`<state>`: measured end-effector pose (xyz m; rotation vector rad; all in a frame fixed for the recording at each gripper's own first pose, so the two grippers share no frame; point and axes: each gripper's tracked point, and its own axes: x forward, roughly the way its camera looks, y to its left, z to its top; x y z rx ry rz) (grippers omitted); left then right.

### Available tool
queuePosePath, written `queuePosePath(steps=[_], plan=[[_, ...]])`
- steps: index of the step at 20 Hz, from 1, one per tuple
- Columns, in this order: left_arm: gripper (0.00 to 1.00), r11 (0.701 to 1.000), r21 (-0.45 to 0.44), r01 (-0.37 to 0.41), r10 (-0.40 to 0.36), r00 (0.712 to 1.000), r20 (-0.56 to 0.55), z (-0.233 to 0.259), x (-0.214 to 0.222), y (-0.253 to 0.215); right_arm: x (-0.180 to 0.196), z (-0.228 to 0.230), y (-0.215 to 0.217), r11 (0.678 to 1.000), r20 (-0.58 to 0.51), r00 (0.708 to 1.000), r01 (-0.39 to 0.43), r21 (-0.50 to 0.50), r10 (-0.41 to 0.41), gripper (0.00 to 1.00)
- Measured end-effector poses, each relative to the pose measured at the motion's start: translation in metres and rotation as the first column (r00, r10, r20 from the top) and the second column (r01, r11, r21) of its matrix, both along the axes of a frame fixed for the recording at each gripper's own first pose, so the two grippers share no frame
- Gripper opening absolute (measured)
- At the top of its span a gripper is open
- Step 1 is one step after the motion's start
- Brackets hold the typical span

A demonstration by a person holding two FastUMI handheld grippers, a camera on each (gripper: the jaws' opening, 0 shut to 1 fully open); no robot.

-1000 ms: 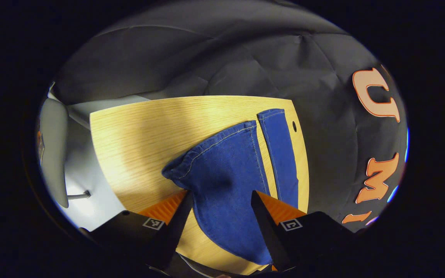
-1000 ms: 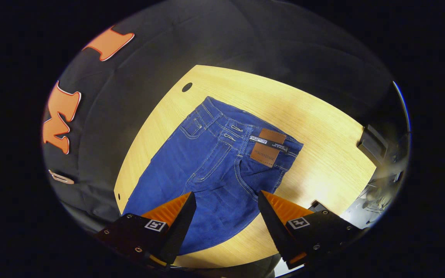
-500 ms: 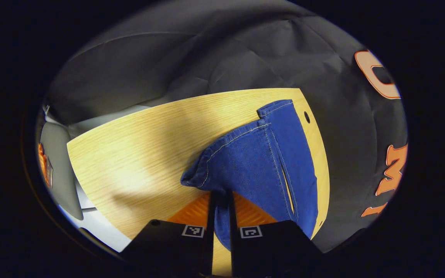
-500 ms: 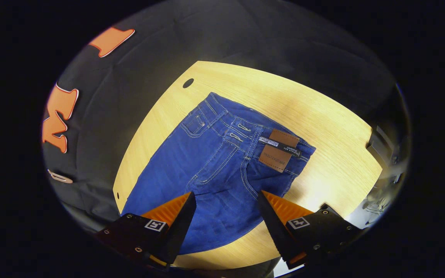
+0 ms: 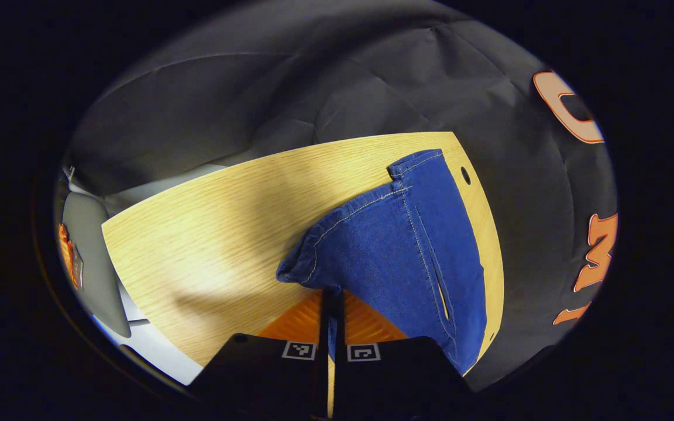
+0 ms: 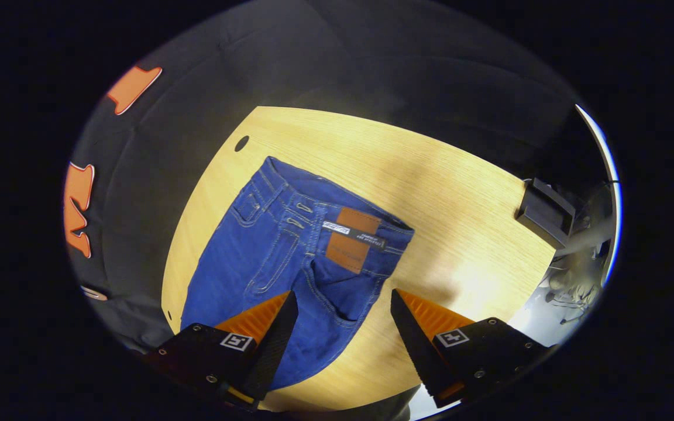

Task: Grasp the waist and the cuffs of the jeans and fold them to make the two legs overlap; first hold the waist and fold one-third of the jeans toward the cuffs, then hold the cuffs and fold the remaining one-third in the same direction to finish folding.

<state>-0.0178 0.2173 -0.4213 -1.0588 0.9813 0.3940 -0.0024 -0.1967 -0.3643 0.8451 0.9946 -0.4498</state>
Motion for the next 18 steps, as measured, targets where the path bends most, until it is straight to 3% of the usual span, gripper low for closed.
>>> queuePosePath(steps=[4,5,6,8,9,12,13,14,16,17,18], plan=[[0.05,0.999,0.026,0.034,-0.034,0.999,-0.001,-0.001,0.003,0.002,0.013,-0.018,0.003,0.999,-0.019,1.0,0.015,0.036,-0.014,0.95],[0.0,0.998,0.048,0.035,-0.035,0.999,-0.012,0.012,-0.001,0.005,0.012,-0.028,0.001,0.999,-0.048,0.998,0.032,0.004,-0.031,0.77],[0.02,0.998,0.05,0.048,-0.048,0.999,0.002,0.004,0.006,-0.003,0.011,-0.029,-0.001,0.999,-0.061,0.998,0.033,-0.015,-0.033,0.6],[0.02,0.996,0.065,0.067,-0.068,0.997,0.021,0.014,0.008,-0.002,0.016,-0.028,0.01,0.998,-0.051,0.997,0.051,0.033,-0.049,0.24],[0.02,0.995,0.067,0.071,-0.074,0.996,0.041,0.02,0.01,-0.002,0.018,-0.026,0.012,0.995,-0.022,0.997,0.072,0.067,-0.071,0.17],[0.02,0.995,0.066,0.076,-0.083,0.991,0.106,0.046,0.02,0.002,0.027,-0.009,0.011,0.981,0.064,0.99,0.112,0.158,-0.123,0.15],[0.02,0.994,0.066,0.085,-0.093,0.987,0.128,0.056,0.024,0.0,0.017,0.015,0.003,0.974,0.062,0.983,0.162,0.16,-0.174,0.13],[0.02,0.992,0.073,0.101,-0.111,0.983,0.147,0.064,0.031,-0.002,0.035,-0.008,0.014,0.966,0.089,0.979,0.161,0.201,-0.182,0.07],[0.02,0.987,0.086,0.132,-0.147,0.97,0.195,0.081,0.047,-0.007,0.039,0.015,0.018,0.964,0.124,0.975,0.158,0.212,-0.187,0.07],[0.02,0.985,0.092,0.145,-0.162,0.964,0.212,0.09,0.053,-0.009,0.046,0.025,0.022,0.966,0.148,0.973,0.142,0.218,-0.177,0.12],[0.02,0.983,0.092,0.157,-0.174,0.958,0.227,0.098,0.059,-0.012,0.053,0.033,0.024,0.967,0.164,0.971,0.135,0.216,-0.172,0.06]])
